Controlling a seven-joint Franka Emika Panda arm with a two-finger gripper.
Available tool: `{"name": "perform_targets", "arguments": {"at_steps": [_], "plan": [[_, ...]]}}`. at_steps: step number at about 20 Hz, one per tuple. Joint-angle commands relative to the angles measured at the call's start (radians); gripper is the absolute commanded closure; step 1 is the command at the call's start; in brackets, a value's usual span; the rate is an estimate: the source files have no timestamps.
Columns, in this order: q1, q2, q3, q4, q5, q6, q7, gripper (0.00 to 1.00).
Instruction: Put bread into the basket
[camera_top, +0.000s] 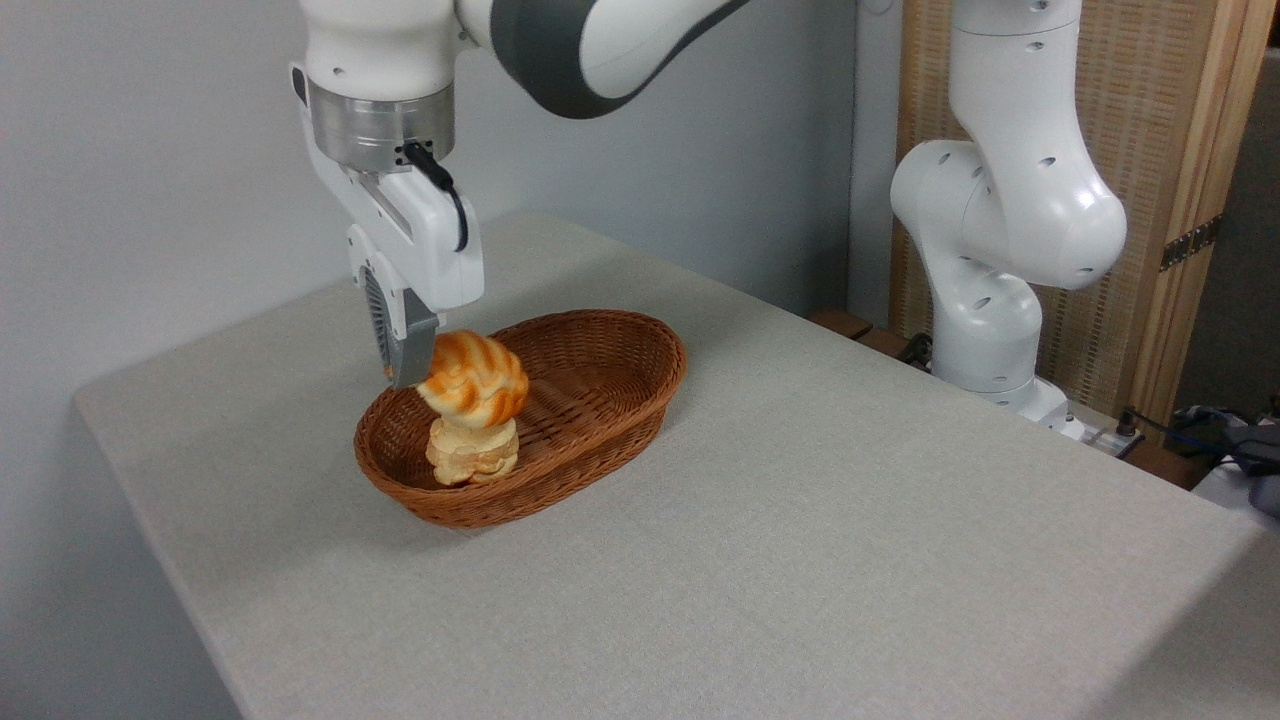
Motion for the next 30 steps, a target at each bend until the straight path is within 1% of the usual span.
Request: {"name": "perform_targets", "arguments": {"at_steps": [1, 2, 3, 4, 5, 6, 7, 8, 9, 11, 16, 19, 21, 23, 25, 26, 30], "plan": [[0.002, 0.005, -0.028, 0.007, -0.017, -0.072, 0.001, 1.00], [0.002, 0.013, -0.042, 0.005, -0.014, -0.104, 0.003, 0.84], [0.002, 0.017, -0.050, 0.005, -0.012, -0.124, 0.003, 0.74], [0.002, 0.026, -0.061, 0.005, -0.011, -0.141, 0.003, 0.47], [0.002, 0.034, -0.067, 0.005, -0.011, -0.143, -0.002, 0.18], [0.002, 0.046, -0.070, 0.008, -0.009, -0.140, -0.017, 0.15], [0.002, 0.060, -0.082, 0.010, -0.001, -0.137, -0.028, 0.05], [0.002, 0.065, -0.088, 0.010, 0.012, -0.135, -0.031, 0.00], [0.002, 0.068, -0.094, 0.010, 0.049, -0.134, -0.036, 0.00], [0.002, 0.068, -0.096, 0.011, 0.075, -0.130, -0.036, 0.00], [0.002, 0.068, -0.093, 0.011, 0.077, -0.101, -0.048, 0.00], [0.004, 0.066, -0.087, 0.011, 0.078, -0.063, -0.066, 0.00], [0.004, 0.063, -0.081, 0.014, 0.095, -0.048, -0.069, 0.00], [0.004, 0.063, -0.081, 0.034, 0.129, -0.041, -0.095, 0.00], [0.004, 0.063, -0.090, 0.056, 0.183, -0.041, -0.158, 0.00], [0.004, 0.063, -0.093, 0.062, 0.193, -0.040, -0.181, 0.00], [0.004, 0.054, -0.094, 0.079, 0.197, -0.041, -0.189, 0.00]]}}
